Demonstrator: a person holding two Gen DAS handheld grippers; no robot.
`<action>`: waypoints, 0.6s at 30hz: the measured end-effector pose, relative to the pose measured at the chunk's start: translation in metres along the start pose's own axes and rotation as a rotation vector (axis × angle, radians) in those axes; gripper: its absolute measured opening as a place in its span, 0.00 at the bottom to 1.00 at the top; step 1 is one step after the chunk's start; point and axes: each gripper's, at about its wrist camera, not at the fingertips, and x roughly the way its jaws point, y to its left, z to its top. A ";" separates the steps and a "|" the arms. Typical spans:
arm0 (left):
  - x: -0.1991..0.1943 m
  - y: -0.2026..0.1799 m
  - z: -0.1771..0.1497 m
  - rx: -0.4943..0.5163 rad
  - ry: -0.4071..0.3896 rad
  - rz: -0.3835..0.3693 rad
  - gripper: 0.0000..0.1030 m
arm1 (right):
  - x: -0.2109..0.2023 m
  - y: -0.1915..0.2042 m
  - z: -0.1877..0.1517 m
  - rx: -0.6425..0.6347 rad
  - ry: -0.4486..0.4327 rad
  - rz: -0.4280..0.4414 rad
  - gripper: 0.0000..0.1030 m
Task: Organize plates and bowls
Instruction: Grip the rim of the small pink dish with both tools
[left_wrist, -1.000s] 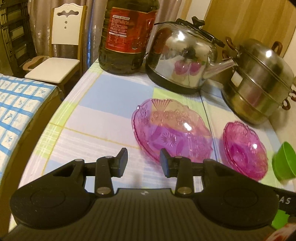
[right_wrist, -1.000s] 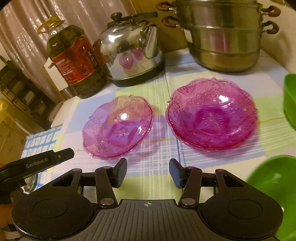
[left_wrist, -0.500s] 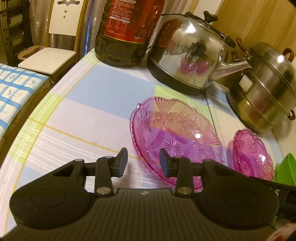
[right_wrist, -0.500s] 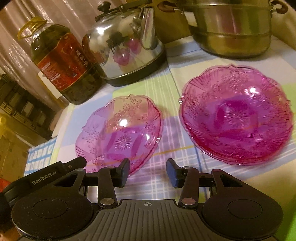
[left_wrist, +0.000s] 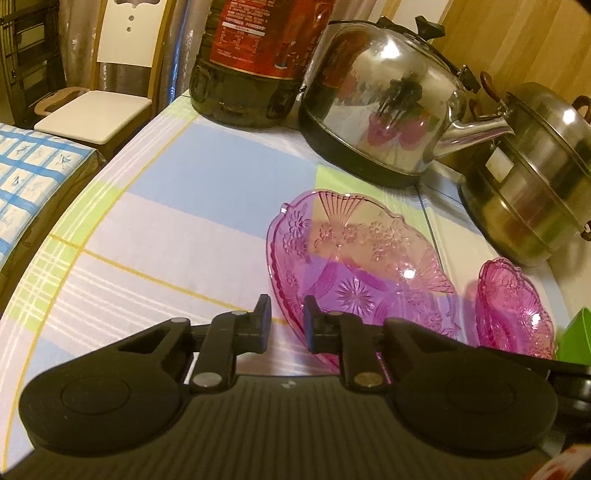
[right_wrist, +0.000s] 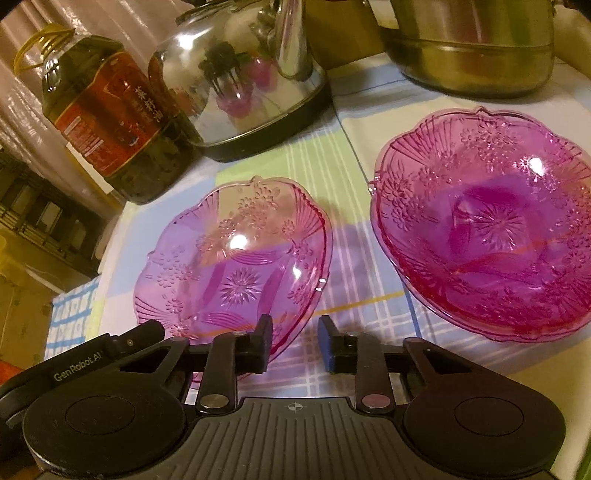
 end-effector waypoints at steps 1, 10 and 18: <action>0.000 -0.001 0.000 0.003 0.000 -0.001 0.13 | 0.000 0.001 0.000 -0.003 -0.001 0.001 0.19; -0.001 -0.004 0.001 0.018 0.014 0.010 0.13 | -0.002 0.006 -0.002 -0.032 -0.003 -0.003 0.17; -0.017 -0.007 0.000 0.029 0.016 0.019 0.13 | -0.013 0.010 -0.005 -0.038 -0.006 0.004 0.17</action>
